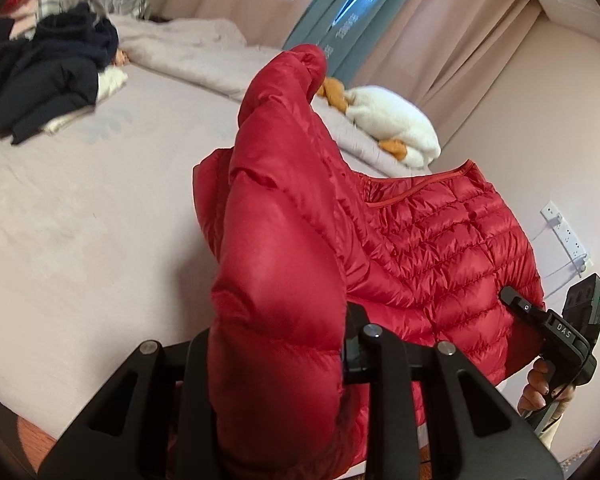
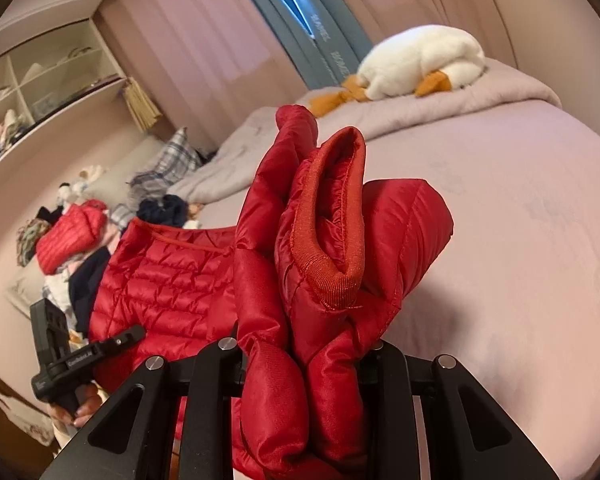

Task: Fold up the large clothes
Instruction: 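Lower the held jacket with both grippers and lay it flat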

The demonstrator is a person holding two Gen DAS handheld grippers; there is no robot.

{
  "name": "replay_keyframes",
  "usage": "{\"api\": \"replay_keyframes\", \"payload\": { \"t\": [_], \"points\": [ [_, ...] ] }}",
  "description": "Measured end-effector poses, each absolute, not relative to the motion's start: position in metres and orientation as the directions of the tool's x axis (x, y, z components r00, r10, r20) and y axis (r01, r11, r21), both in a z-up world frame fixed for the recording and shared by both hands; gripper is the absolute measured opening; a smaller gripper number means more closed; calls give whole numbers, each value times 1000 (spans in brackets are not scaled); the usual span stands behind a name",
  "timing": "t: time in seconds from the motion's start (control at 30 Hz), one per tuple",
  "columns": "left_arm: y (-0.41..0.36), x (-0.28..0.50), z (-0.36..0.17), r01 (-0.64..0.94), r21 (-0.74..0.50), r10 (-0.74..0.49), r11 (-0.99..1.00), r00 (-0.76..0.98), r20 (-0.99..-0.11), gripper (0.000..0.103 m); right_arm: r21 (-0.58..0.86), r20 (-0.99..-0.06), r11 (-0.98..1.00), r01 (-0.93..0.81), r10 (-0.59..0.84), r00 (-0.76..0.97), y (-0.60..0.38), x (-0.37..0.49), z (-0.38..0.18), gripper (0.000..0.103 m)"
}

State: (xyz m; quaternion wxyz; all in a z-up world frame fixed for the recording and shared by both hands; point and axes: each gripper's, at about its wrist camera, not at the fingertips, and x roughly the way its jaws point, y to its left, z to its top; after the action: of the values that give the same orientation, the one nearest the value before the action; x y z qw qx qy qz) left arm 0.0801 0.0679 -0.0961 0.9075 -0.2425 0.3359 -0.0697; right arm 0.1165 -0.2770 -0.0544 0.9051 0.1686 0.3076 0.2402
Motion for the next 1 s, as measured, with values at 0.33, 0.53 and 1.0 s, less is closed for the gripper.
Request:
{"api": "replay_keyframes", "payload": {
  "t": [0.33, 0.53, 1.0],
  "points": [
    [73, 112, -91, -42, -426, -225, 904, 800, -556, 28, 361, -449, 874, -325, 468, 761, -270, 114, -45, 28],
    [64, 139, -113, -77, -393, -196, 916, 770, -607, 28, 269, -487, 925, -269, 372, 791, -255, 136, -50, 28],
    [67, 159, -202, -211, -358, -164, 910, 609, -776, 41, 272, -723, 960, -57, 243, 647, -285, 189, -137, 35]
  ]
}}
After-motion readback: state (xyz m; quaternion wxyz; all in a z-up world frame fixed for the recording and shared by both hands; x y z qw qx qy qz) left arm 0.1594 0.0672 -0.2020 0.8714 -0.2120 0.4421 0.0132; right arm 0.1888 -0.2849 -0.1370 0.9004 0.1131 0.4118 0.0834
